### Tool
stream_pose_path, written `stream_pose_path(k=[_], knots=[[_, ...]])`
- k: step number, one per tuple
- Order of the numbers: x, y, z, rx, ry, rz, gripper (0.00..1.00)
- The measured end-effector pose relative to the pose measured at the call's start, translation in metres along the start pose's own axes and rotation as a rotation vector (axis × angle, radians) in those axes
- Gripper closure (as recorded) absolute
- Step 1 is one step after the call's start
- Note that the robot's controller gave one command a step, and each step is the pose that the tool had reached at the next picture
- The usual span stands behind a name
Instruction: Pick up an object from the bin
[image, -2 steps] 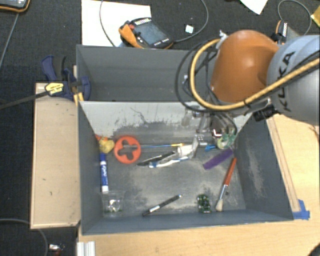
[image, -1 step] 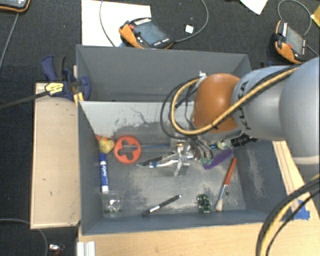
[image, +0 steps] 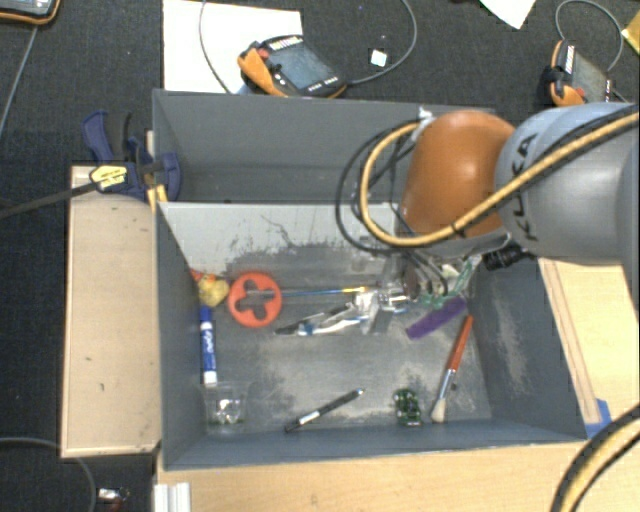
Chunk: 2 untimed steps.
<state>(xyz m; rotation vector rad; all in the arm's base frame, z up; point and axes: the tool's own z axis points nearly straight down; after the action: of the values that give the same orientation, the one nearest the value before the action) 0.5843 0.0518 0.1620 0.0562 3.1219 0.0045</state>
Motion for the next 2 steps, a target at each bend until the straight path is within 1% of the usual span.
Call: stream_pose_path(k=[1, 2], knots=[[-0.0011, -0.0015, 0.0946, 0.000, 0.011, 0.019, 0.00], [-0.0031, 0.0063, 0.0912, -0.001, -0.007, -0.060, 0.00]])
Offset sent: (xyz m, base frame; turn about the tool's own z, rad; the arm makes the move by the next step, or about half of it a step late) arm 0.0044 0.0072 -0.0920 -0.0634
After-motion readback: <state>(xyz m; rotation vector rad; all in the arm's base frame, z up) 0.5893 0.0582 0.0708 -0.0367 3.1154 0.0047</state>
